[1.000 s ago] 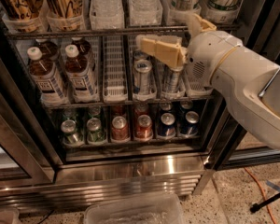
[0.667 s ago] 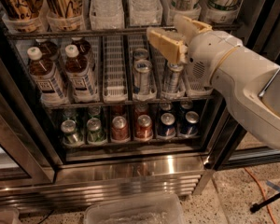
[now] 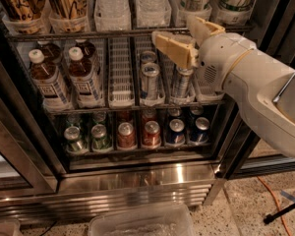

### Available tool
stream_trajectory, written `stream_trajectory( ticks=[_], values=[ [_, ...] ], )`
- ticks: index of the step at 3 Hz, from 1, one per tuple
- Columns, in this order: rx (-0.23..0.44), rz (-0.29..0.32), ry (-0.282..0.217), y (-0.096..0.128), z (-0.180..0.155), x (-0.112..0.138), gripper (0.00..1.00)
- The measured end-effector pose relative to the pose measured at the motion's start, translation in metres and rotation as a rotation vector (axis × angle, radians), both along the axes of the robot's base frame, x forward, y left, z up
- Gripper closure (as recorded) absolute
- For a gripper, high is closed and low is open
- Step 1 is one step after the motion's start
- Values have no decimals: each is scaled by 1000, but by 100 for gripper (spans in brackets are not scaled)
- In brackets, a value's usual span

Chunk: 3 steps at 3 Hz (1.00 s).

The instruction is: Pick water bottle from top shelf of fridge

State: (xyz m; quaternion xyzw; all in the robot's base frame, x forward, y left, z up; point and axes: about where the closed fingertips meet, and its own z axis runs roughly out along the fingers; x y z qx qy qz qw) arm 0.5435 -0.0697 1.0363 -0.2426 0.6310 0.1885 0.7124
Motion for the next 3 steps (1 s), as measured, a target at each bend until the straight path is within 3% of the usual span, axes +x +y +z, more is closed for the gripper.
stream_trajectory(
  ticks=[2,3],
  values=[
    [-26,27,-32,0,11,12,23],
    [-41,50,-42,1,15,22,25]
  ],
)
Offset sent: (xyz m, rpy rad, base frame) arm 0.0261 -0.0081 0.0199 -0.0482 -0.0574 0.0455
